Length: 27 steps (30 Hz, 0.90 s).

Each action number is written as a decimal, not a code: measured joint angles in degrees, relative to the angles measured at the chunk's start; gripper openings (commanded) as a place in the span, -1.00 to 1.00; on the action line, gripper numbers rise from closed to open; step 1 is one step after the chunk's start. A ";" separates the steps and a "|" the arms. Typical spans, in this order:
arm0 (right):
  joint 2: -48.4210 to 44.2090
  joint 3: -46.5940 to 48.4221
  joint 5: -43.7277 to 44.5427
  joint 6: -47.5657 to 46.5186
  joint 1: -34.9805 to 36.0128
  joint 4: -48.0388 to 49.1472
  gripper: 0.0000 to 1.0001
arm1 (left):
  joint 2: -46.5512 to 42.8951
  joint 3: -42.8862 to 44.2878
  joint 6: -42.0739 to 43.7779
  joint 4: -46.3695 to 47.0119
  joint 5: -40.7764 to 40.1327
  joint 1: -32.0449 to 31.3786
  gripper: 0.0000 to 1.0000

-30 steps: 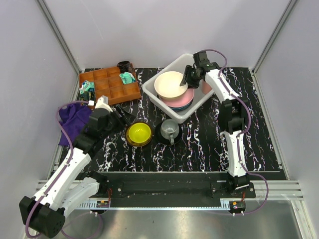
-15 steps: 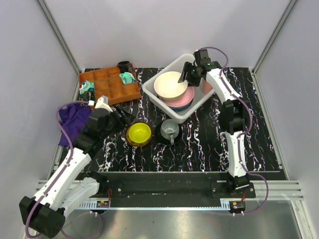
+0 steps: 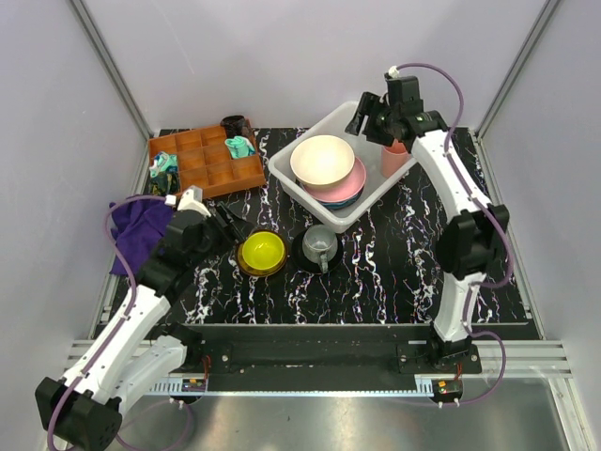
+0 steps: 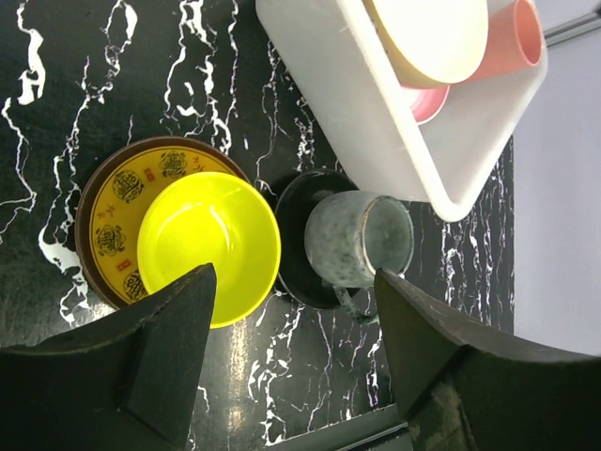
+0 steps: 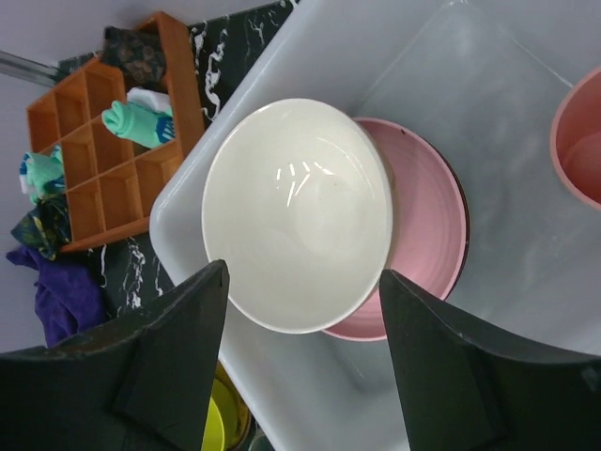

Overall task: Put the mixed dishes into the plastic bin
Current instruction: Place the bowl in the plastic bin, then pick up the bowl from the center of the board.

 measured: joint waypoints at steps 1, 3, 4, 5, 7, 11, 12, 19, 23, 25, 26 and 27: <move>-2.19 -2.75 -0.02 0.04 0.00 1.09 0.49 | -0.04 -0.26 -0.02 -0.07 -0.02 0.00 0.41; -7.04 -9.07 -0.04 0.33 0.09 2.54 0.49 | -0.07 -0.83 -0.02 -0.44 -0.13 0.00 0.41; -8.85 -11.43 0.07 0.48 0.15 2.89 0.49 | -0.07 -1.11 -0.02 -0.63 -0.17 0.00 0.40; -11.08 -14.40 0.59 0.48 0.50 3.45 0.49 | -0.07 -1.55 -0.11 -0.70 -0.22 0.00 0.40; -15.04 -19.19 2.14 0.35 1.77 3.52 0.49 | -0.07 -2.49 -0.44 -0.92 -0.24 0.00 0.39; -22.53 -27.80 3.39 0.20 6.12 4.11 0.49 | -0.11 -5.01 -0.94 -1.20 -0.61 -0.04 0.39; -24.63 -30.08 3.43 0.20 7.41 4.37 0.49 | -0.22 -5.57 -1.09 -1.31 -0.85 -0.07 0.39; -35.41 -41.11 3.50 1.05 12.83 4.59 0.49 | -1.29 -7.91 -2.21 -2.29 -2.49 -0.20 0.38; -38.73 -44.96 3.50 1.66 14.27 4.42 0.49 | -1.29 -8.96 -2.71 -2.25 -3.80 -0.20 0.38; -39.71 -46.31 3.50 2.03 14.51 4.42 0.50 | -0.90 -9.64 -2.89 -2.12 -4.61 -0.24 0.37; -40.11 -46.90 3.50 2.21 14.51 4.44 0.50 | -0.55 -9.92 -2.95 -1.95 -4.90 -0.24 0.37; -40.52 -47.54 3.50 2.47 14.51 4.48 0.50 | 0.09 -10.38 -3.02 -1.73 -5.22 -0.24 0.36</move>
